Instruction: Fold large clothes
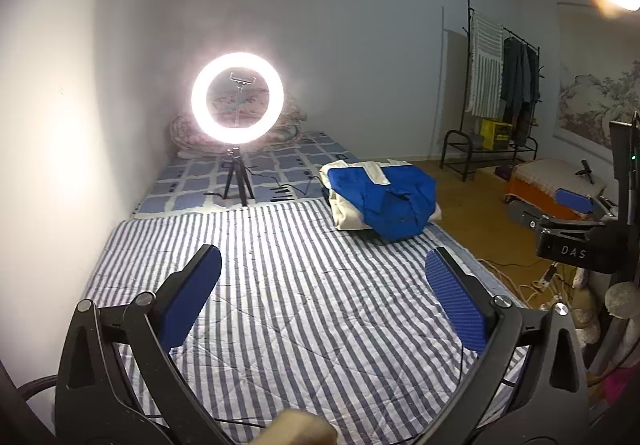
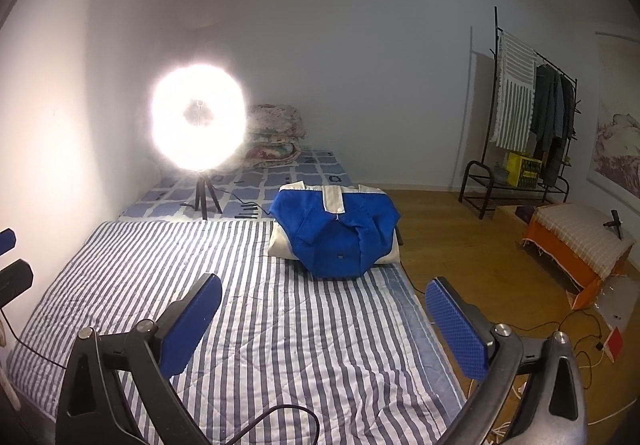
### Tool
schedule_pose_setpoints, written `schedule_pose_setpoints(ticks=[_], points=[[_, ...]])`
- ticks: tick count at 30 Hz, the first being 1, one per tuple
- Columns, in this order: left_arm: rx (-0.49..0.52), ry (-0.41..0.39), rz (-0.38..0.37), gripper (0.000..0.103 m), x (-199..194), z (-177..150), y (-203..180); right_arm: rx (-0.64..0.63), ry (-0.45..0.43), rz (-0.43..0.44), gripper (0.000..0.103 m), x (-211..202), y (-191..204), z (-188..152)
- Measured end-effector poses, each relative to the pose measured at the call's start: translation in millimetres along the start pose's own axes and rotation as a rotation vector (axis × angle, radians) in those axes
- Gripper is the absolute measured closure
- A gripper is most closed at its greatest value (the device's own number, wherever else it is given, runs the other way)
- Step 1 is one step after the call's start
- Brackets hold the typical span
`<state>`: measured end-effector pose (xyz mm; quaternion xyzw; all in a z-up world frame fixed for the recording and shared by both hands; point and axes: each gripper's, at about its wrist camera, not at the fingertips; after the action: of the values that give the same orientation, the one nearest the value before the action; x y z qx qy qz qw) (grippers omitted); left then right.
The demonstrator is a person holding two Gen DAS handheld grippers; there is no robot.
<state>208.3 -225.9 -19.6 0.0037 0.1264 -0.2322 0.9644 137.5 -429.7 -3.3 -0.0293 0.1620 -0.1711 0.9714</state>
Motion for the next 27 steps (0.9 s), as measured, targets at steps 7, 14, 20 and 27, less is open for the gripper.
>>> schedule_pose_setpoints(ticks=[7,14,20,27], points=[[0.017,0.028,0.032,0.0,5.9,-4.8,-1.2,-0.009,0.011,-0.015,0.0,4.5,1.7,-3.6],[0.025,0.046,0.039,0.0,9.0,-6.8,-3.7,-0.005,0.018,-0.014,0.0,6.3,1.3,-4.2],[0.027,0.044,0.04,0.0,8.5,-7.6,-6.4,-0.004,0.021,-0.016,0.0,6.4,1.9,-4.5],[0.029,0.048,0.044,0.0,8.3,-8.0,-6.2,-0.004,0.02,-0.014,0.0,6.7,1.9,-4.9]])
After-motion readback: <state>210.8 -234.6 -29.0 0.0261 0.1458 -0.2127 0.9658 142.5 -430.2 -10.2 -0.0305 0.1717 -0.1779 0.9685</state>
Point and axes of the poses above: each gripper's, at about its wrist camera, not at the fingertips, and x roughly the way its jaws point, y to its left, z to its top, and after that the axes turned 10 degrees about -y, right-handed
